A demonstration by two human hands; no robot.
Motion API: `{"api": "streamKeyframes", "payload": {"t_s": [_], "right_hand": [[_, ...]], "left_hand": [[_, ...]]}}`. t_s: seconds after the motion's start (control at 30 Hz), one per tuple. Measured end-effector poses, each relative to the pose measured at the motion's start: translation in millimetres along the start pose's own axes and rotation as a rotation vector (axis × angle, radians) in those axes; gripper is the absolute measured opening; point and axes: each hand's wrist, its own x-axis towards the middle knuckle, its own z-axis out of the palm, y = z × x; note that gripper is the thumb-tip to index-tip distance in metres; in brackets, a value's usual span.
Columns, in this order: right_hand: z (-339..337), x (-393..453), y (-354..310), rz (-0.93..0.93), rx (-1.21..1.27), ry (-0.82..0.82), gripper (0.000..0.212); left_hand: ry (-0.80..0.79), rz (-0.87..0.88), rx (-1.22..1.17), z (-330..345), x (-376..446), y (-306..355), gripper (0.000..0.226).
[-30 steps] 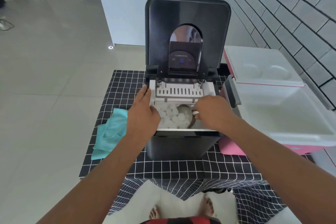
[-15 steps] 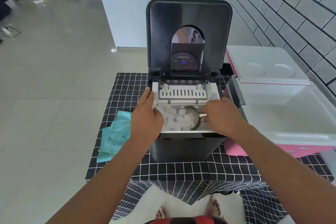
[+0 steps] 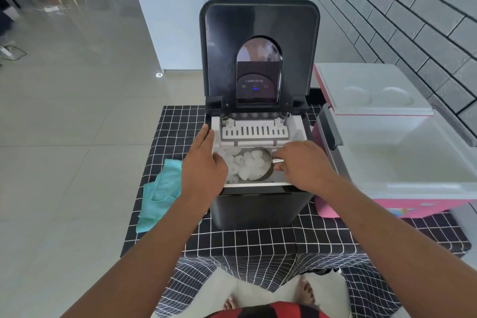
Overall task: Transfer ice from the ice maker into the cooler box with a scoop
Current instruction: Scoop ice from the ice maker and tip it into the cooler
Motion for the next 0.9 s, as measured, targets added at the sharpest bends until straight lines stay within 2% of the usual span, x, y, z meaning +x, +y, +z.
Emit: {"api": "streamKeyframes", "payload": {"t_s": [0.17,0.4,0.9], "right_hand": [[1,-6,-3,0.024,0.009,0.027,0.023],[6,-25,-11,0.098,0.091,0.160,0.021],[6,-29,14,0.193,0.304,0.244,0.027]], "left_hand": [[0.009,0.009,-0.014,-1,-2,1,0.053],[-0.001,-0.004,-0.046,-1,-2,1,0.053],[-0.013,-0.004,-0.005,-2,-2,2,0.053]]}}
